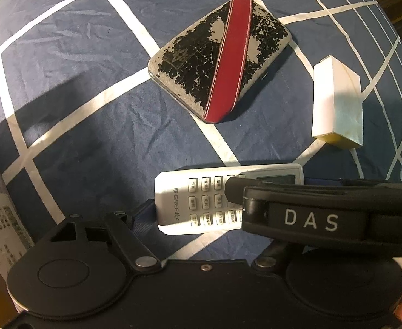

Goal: Organize objects
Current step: 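Grasp the screened air-conditioner remote with the right gripper, then lift the air-conditioner remote and carry it toward the yellow box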

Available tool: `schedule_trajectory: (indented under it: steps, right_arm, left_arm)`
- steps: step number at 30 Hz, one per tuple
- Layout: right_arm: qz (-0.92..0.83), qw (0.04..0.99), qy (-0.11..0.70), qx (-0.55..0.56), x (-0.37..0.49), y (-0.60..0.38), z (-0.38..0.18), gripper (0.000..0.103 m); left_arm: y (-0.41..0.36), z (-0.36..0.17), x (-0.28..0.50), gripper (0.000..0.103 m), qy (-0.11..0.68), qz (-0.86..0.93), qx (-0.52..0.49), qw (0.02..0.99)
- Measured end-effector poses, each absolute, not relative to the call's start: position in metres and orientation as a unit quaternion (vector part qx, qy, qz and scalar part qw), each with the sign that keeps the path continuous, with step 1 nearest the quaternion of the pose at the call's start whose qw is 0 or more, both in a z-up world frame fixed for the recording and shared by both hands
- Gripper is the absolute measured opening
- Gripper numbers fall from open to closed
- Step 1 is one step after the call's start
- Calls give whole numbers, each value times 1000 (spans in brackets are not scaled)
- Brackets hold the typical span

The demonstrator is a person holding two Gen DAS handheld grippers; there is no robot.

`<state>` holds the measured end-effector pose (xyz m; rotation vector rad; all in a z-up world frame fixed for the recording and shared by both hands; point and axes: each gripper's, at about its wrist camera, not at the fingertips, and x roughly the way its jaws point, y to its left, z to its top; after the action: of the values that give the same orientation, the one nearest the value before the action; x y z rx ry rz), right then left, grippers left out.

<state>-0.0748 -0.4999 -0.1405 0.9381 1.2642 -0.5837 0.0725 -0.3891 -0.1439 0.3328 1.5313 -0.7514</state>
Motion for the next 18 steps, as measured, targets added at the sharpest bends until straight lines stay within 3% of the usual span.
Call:
schedule_trajectory:
  steps: [18]
  right_arm:
    - [-222,728,522,385,-77,-461,-72,78]
  left_arm:
    - [-352,-71,49,76,625,-304,136,706]
